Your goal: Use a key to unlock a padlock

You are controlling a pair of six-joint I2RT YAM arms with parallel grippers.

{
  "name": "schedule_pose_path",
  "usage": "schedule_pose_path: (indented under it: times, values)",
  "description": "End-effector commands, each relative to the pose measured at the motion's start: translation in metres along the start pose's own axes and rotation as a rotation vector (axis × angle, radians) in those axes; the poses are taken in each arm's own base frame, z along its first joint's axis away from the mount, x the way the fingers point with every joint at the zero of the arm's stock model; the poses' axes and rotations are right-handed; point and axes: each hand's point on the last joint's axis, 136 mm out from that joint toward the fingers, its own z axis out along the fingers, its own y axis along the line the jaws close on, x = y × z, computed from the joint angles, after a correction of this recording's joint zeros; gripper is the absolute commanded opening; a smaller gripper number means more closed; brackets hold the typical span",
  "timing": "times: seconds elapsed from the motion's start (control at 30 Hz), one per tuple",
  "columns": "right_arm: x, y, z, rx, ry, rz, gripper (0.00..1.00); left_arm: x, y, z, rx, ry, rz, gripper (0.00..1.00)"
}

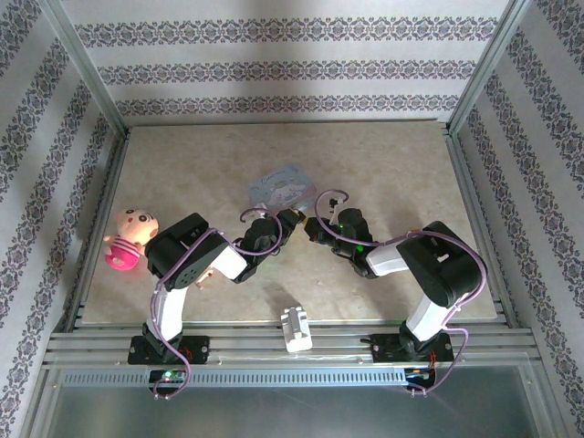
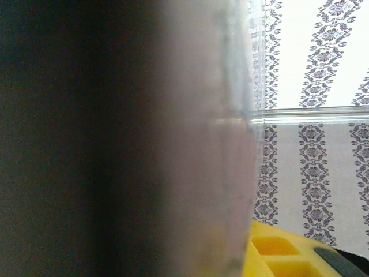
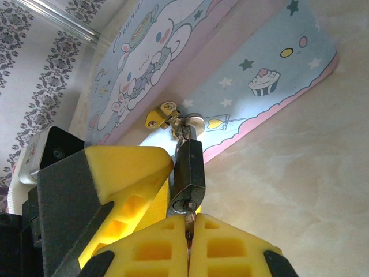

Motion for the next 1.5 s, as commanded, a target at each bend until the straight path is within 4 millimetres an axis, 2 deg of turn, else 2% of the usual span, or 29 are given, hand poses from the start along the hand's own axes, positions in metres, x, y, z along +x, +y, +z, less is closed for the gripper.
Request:
schedule_pose_path:
  times: [0.0,0.13,0.47,0.83,1.03,1.17,1.33,1.47]
  values:
    - [-0.015,0.027,0.004,-0.107,-0.035,-0.012,0.0,-0.001,-0.011,0.006,0.047,0.002,-0.023,0.38]
    - [-0.013,0.026,0.005,-0.111,-0.032,0.0,0.0,0.0,-0.01,0.009,0.055,0.002,-0.033,0.33]
    - [-0.01,0.027,0.006,-0.13,-0.029,0.016,0.0,0.002,-0.013,0.014,0.07,0.015,-0.046,0.3]
    - [-0.014,0.021,0.009,-0.12,-0.051,0.051,0.0,0.009,-0.011,0.011,0.085,0.054,-0.089,0.0]
    - [-0.021,0.021,0.011,-0.119,-0.08,0.067,0.0,0.011,-0.006,0.004,0.067,0.065,-0.094,0.0]
    - [-0.025,0.019,0.014,-0.099,-0.087,0.061,0.05,0.011,-0.004,-0.001,0.055,0.067,-0.087,0.0]
    - [-0.022,0.018,0.01,-0.091,-0.084,0.057,0.3,0.006,-0.003,-0.007,0.033,0.043,-0.059,0.0]
    - [-0.017,0.007,-0.003,-0.029,-0.089,0.047,0.39,0.004,-0.004,-0.007,0.0,0.038,-0.022,0.0]
